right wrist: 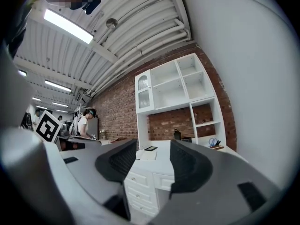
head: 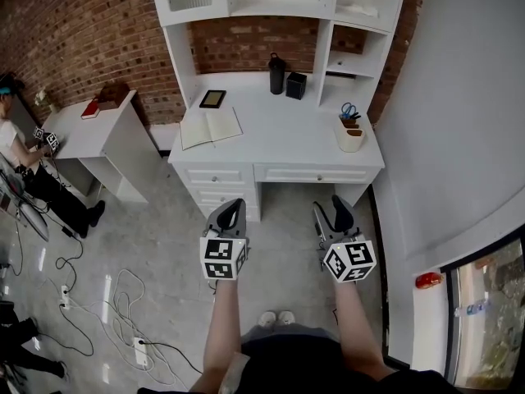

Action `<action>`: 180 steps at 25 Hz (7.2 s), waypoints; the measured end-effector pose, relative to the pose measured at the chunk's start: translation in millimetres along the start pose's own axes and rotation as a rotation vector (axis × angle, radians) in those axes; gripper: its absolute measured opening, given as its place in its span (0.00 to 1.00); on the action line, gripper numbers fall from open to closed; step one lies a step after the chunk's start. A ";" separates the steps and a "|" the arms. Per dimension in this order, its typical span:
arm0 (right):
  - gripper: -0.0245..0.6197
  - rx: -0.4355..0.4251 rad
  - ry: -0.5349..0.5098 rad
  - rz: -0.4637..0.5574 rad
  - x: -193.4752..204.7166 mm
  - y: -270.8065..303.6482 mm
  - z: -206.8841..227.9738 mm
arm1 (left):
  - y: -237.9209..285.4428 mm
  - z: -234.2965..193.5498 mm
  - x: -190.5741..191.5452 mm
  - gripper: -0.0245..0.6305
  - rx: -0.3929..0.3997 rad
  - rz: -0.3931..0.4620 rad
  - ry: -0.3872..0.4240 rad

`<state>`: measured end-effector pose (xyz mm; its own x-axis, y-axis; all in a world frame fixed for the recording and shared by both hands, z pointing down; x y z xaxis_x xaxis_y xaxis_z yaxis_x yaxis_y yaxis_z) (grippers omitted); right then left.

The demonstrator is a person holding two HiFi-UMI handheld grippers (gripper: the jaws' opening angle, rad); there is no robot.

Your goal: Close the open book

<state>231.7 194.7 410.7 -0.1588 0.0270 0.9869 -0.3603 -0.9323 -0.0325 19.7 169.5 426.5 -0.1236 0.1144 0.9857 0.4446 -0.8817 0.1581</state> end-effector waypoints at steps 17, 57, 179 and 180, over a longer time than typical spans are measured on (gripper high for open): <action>0.38 -0.058 0.023 -0.005 10.8 9.3 19.0 | 0.8 7.3 10.3 0.05 -0.078 -0.005 0.000; 0.38 -0.098 0.014 -0.079 44.5 392.9 74.7 | 291.1 -235.1 4.5 0.05 -0.094 -0.040 -0.007; 0.22 -0.243 0.045 -0.723 265.7 572.1 -43.6 | 285.6 -402.9 118.5 0.05 -0.424 -0.219 -0.271; 0.22 -0.222 0.043 -0.725 265.4 570.6 -35.6 | 291.2 -401.0 117.9 0.05 -0.413 -0.218 -0.269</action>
<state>-48.7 -317.3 648.5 0.1545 0.6236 0.7663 -0.5636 -0.5814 0.5868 -221.1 -257.4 565.5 0.0814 0.3802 0.9213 0.0412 -0.9249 0.3781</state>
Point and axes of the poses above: the fingertips, and each gripper's own axes: y forward along the fingers, z to its right, x out of its underside, the point moved 1 cm from there along -y, backward along the fingers, and after that the axes turned 2 degrees about y, right-handed, at the moved point
